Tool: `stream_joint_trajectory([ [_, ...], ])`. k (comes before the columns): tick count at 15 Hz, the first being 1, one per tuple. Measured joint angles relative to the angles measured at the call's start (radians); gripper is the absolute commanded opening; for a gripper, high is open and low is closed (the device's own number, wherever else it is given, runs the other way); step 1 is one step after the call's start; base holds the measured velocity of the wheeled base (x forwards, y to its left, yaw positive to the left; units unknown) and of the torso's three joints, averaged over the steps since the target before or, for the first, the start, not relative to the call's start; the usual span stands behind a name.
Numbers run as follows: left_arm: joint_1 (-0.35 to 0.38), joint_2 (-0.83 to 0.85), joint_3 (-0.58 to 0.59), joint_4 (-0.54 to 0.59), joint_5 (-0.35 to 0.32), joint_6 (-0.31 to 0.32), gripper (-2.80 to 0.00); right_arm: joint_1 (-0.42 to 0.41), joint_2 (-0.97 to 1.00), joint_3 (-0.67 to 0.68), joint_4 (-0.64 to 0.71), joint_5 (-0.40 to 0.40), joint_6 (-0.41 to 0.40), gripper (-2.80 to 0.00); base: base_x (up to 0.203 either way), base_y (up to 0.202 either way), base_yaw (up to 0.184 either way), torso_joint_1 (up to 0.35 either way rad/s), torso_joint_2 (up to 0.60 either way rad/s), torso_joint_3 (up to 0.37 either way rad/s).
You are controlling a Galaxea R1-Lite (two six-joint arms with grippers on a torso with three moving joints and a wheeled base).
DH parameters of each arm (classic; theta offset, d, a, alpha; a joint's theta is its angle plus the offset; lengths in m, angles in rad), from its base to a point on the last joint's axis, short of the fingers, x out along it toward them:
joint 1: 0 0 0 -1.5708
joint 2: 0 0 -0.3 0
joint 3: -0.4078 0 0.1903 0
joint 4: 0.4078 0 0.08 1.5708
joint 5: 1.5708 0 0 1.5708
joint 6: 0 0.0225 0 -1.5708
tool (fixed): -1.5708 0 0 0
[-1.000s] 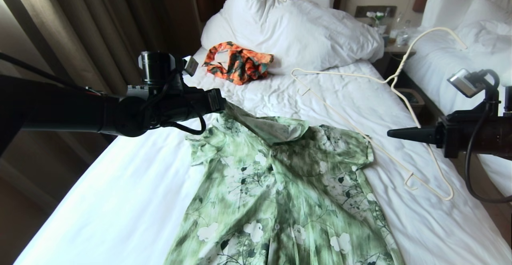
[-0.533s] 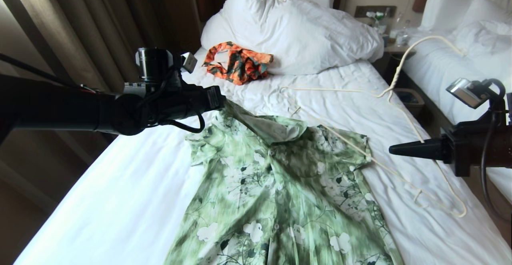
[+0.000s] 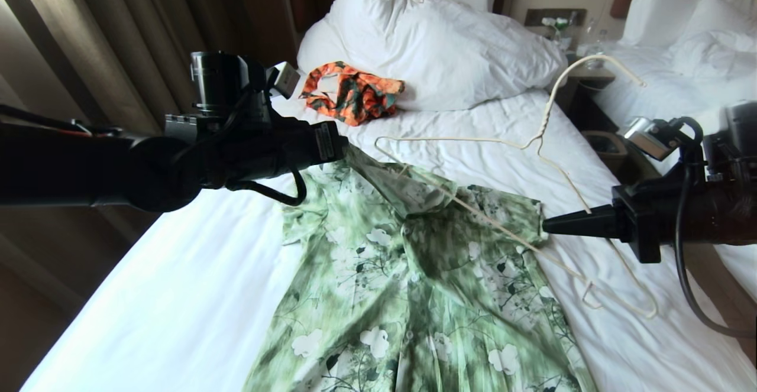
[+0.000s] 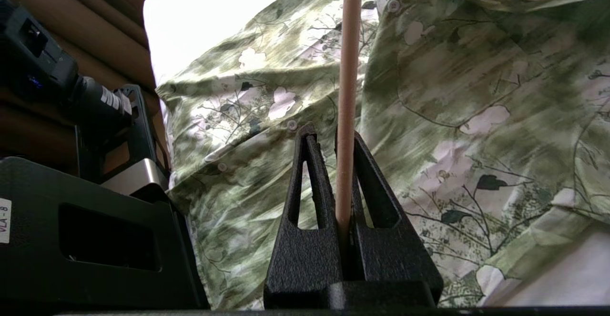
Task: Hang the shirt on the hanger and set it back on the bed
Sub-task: Hook one side of the shirt onto the hanger
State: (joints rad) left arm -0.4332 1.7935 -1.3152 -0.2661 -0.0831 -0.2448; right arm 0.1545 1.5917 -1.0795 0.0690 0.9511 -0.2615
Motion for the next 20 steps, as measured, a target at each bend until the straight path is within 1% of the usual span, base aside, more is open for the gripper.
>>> stream_joint_trajectory([
  [2,-0.011,-0.035,0.014,0.001,0.006,0.0,-2.8,0.031,0.013,-0.023,0.027,-0.001,0.0,-2.8,0.0,0.0,0.0,0.0,0.0,0.0],
  [4,-0.015,-0.062,0.016,0.003,0.008,0.002,-2.8,0.045,0.028,-0.042,0.042,-0.003,0.0,-2.8,0.0,0.0,0.0,0.0,0.0,0.0],
  [6,-0.028,-0.084,0.015,0.007,0.008,0.003,-2.8,0.054,0.046,-0.051,0.041,-0.005,-0.001,-2.8,0.0,0.0,0.0,0.0,0.0,0.0],
  [9,-0.049,-0.107,0.02,0.043,0.009,0.003,-2.8,0.055,0.077,-0.09,0.042,-0.005,-0.007,-2.8,0.0,0.0,0.0,0.0,0.0,0.0],
  [10,-0.052,-0.11,0.031,0.043,0.009,0.011,-2.8,0.052,0.083,-0.098,0.044,-0.005,-0.013,-2.8,0.0,0.0,0.0,0.0,0.0,0.0],
  [12,-0.054,-0.112,0.061,0.04,0.009,0.058,-2.8,0.045,0.089,-0.103,0.047,-0.004,-0.025,-2.8,0.0,0.0,0.0,0.0,0.0,0.0],
  [14,-0.053,-0.113,0.072,0.038,0.011,0.069,-2.8,0.041,0.094,-0.106,0.045,-0.004,-0.031,-2.8,0.0,0.0,0.0,0.0,0.0,0.0],
  [16,-0.051,-0.115,0.069,0.038,0.015,0.07,-2.8,0.04,0.096,-0.111,0.047,-0.004,-0.035,-2.8,0.0,0.0,0.0,0.0,0.0,0.0],
  [20,-0.051,-0.125,0.012,0.064,0.018,0.072,-2.8,0.049,0.108,-0.105,0.047,-0.003,-0.04,-2.8,0.0,0.0,0.0,0.0,0.0,0.0],
])
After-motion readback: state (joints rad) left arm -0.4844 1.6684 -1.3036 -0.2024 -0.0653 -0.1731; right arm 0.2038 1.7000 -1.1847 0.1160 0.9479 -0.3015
